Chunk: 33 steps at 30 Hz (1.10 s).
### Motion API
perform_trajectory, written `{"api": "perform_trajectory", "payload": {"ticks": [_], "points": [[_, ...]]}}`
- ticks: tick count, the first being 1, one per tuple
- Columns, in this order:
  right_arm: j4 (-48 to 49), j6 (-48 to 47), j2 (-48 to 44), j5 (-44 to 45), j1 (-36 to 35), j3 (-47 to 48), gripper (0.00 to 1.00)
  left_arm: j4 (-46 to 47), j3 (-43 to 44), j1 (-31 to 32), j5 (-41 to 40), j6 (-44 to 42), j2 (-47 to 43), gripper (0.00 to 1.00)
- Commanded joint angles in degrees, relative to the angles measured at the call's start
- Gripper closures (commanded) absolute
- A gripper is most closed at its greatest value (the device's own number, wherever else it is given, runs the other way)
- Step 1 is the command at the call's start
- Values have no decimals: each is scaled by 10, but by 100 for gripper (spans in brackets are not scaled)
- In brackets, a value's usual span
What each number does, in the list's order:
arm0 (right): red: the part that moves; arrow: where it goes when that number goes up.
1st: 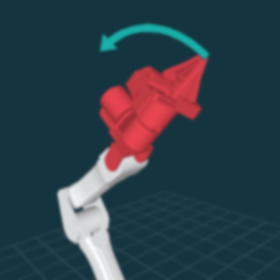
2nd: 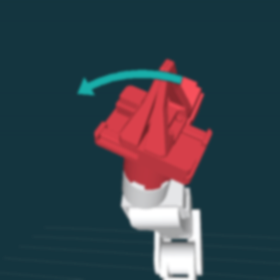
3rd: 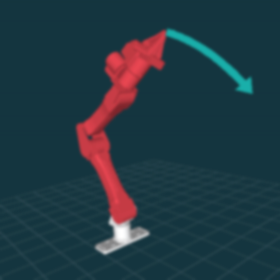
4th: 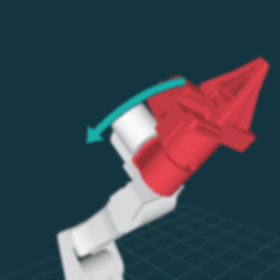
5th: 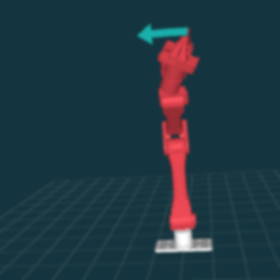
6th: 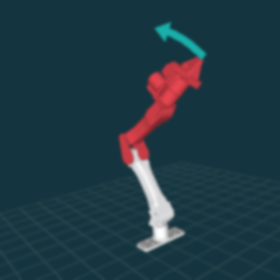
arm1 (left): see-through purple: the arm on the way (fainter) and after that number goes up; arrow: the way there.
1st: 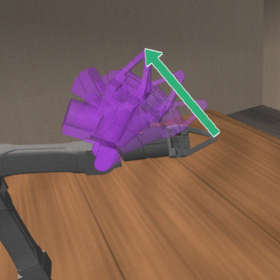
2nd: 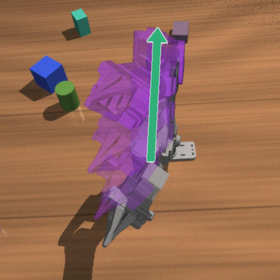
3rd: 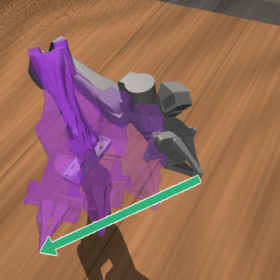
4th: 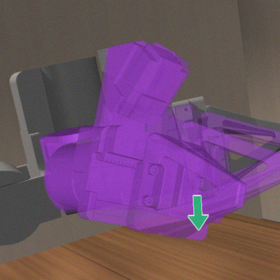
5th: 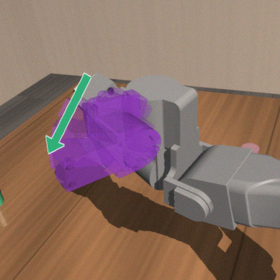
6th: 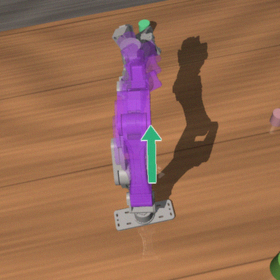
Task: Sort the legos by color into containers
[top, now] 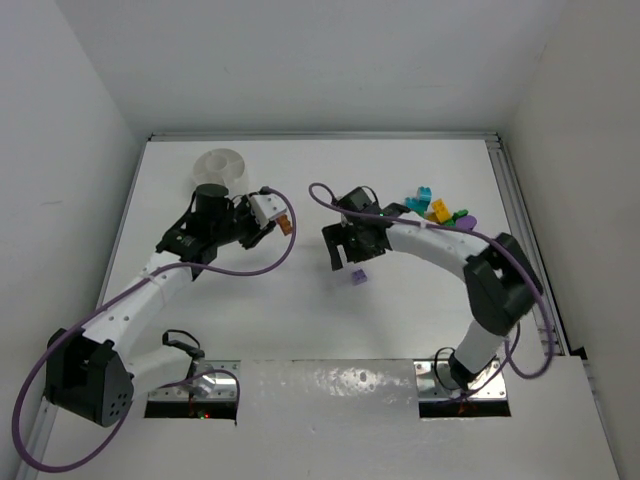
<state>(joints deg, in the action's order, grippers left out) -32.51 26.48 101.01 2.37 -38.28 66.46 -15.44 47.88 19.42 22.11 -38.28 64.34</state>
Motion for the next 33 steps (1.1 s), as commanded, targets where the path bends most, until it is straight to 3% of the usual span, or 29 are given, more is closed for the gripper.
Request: {"api": "perform_trajectory", "payload": {"ticks": [1,5,11,19,28,33], "points": [[129,-49,-127,-98,1,-23,14,26,-2,4,35,6,-26,100],[247,-55,-190,-207,1,-68,10,28,-3,4,69,4,-32,100],[279,21,-88,-344,-1,44,9,14,5,4,87,-8,-29,100],[291,30,-59,-325,-1,75,9,16,13,5,99,-6,-29,100],[295,38,-38,-351,-1,82,30,31,13,5,94,2,-25,100],[287,36,-33,-355,-2,83,28,36,14,5,87,0,-25,100]]}}
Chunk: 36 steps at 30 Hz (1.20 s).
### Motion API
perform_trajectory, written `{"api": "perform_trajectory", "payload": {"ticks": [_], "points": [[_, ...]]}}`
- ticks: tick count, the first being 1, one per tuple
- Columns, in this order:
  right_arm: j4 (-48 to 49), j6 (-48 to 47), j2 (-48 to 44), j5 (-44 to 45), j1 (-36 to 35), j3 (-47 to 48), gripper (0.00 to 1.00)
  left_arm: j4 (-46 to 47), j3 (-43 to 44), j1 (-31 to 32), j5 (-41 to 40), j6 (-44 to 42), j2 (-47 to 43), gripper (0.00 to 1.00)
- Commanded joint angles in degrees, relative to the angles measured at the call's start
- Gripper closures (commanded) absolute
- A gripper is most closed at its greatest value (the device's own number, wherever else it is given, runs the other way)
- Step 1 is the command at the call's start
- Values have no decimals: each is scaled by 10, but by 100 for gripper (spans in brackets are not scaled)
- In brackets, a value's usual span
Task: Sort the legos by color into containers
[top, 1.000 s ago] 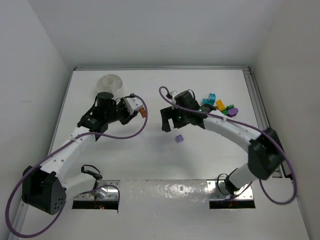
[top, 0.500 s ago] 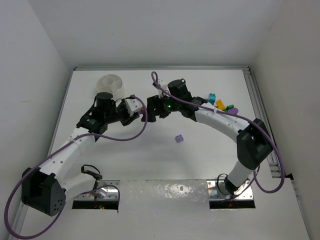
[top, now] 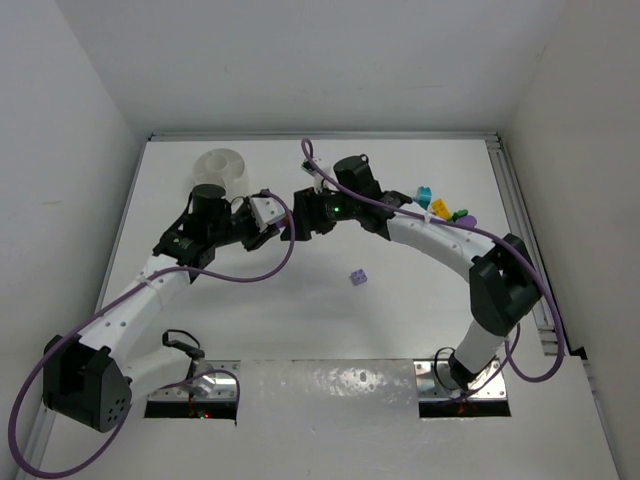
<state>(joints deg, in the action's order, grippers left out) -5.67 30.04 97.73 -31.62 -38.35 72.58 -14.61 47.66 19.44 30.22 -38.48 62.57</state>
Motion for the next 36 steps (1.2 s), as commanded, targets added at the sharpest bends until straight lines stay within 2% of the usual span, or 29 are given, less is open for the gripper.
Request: {"api": "perform_trajectory", "payload": {"ticks": [1,3,5,6,7,10,11,13,14,15,16,18,22,28,29,30,36], "points": [[17,-1,-1,-11,-1,20,28,27,16,5,6,1,-8,100],[14,-2,4,-8,-1,20,30,27,17,5,6,2,-9,100],[13,1,10,-8,-1,23,41,30,18,5,8,2,-8,100],[14,3,11,-8,-1,24,47,29,18,5,11,1,-7,100],[16,4,11,-7,-1,24,63,28,19,5,12,0,-8,100],[23,7,11,-5,-1,27,84,26,20,5,19,-4,-8,100],[22,6,11,0,-1,28,96,25,19,5,20,-6,-8,100],[22,5,11,2,-1,28,100,22,18,5,27,-11,-7,98],[18,2,11,3,-2,29,100,20,18,5,31,-21,-8,86],[15,1,11,3,-1,29,100,14,18,5,41,-33,-8,51],[14,0,11,4,-1,30,100,6,18,5,43,-56,-10,38],[9,-3,10,4,-1,29,100,7,12,5,41,-71,-13,24],[6,-9,7,5,-1,30,100,32,6,5,26,-89,-18,23],[2,-16,8,4,-1,30,100,43,16,5,41,-90,-3,32],[2,-16,8,3,-1,29,100,42,17,5,51,-90,-1,39],[1,-17,7,4,-1,30,100,34,20,6,55,-91,4,42],[6,-15,7,2,-1,34,100,40,20,7,63,-69,23,52]]}}
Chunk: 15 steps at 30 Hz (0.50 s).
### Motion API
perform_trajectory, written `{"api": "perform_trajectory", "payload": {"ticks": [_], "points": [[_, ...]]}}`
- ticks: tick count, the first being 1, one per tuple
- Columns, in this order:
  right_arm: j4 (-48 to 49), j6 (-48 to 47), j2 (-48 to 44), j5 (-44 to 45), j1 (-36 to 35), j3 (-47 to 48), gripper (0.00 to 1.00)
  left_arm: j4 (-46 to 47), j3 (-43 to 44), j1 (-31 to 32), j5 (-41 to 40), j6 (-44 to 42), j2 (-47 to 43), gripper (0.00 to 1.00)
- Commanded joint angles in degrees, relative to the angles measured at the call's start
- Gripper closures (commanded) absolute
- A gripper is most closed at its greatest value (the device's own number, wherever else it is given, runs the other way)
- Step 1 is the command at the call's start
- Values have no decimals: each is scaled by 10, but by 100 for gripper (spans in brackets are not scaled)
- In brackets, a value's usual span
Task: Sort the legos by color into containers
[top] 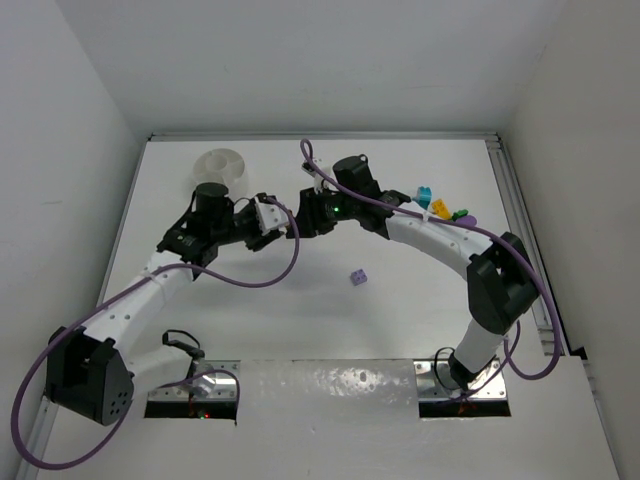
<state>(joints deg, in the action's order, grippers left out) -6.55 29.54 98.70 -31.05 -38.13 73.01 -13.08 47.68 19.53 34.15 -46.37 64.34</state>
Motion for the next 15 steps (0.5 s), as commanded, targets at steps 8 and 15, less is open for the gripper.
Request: {"api": "perform_trajectory", "payload": {"ticks": [8,15], "points": [[22,3,-12,5,1,6,100,60,22,12,-46,79,11,100],[154,158,-76,16,123,-121,100,-19,13,3,-167,78,11,100]]}}
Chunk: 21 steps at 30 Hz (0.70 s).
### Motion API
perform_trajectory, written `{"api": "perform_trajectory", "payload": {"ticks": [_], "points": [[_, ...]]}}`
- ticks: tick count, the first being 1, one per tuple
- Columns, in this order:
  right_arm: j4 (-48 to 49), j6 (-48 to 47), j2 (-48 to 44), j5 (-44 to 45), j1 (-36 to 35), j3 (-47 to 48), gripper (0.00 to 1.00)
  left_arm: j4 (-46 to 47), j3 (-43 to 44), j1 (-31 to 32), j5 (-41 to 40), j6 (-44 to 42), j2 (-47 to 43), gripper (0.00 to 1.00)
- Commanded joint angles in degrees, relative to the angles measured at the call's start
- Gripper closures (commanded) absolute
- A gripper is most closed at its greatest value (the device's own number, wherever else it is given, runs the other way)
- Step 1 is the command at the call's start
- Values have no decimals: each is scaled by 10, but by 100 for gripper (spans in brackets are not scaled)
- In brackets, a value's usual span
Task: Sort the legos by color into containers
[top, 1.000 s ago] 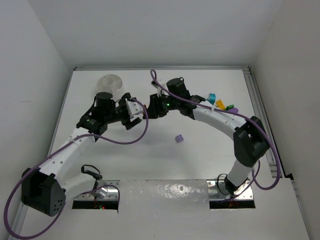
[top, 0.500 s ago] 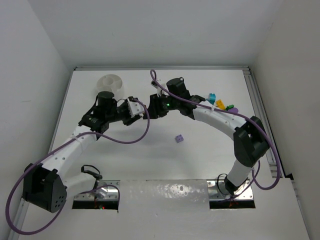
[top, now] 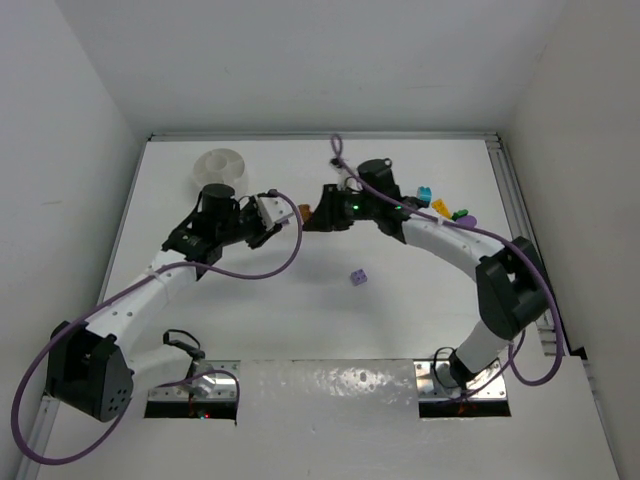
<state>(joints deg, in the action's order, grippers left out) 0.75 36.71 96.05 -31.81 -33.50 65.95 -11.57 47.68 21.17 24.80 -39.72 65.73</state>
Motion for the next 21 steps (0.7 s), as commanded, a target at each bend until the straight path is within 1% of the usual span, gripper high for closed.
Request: {"api": "perform_trajectory", "payload": {"ticks": [1,2,3,7,9,10,11,12,13,14,15,16,19,20,21], "points": [[79,83,-68,35,100,-56,100,-41,11,-17,-84,14,-3,100],[48,70,-75,63,106,-51,100,-47,8,-20,-88,25,-4,100],[35,40,-78,68,107,-45,100,-46,8,-20,-92,33,-5,100],[28,35,-74,50,107,-33,100,-36,20,-20,-86,74,0,100],[24,34,-68,50,106,-36,100,-47,45,-27,-93,106,16,100],[25,33,-69,51,106,-39,100,-55,58,-36,-97,122,33,100],[25,30,-72,54,106,-43,100,-84,94,-48,-94,153,46,100],[17,21,-74,56,106,-45,100,-106,115,-84,-85,162,61,100],[10,15,-75,59,106,-44,100,-157,163,-105,-51,168,92,100],[1,7,-75,59,106,-43,100,-187,188,-134,-28,131,106,100],[-1,2,-75,58,106,-43,100,-214,205,-135,-7,101,115,100],[-3,-1,-75,56,106,-43,100,-218,211,-135,-3,79,108,100],[-6,-9,-75,59,106,-37,100,-181,204,-147,-18,90,84,100],[-28,-20,-74,60,104,-30,100,-183,215,-160,-32,106,90,100],[-34,-26,-74,62,100,-27,100,-191,229,-169,-69,123,102,100]]}}
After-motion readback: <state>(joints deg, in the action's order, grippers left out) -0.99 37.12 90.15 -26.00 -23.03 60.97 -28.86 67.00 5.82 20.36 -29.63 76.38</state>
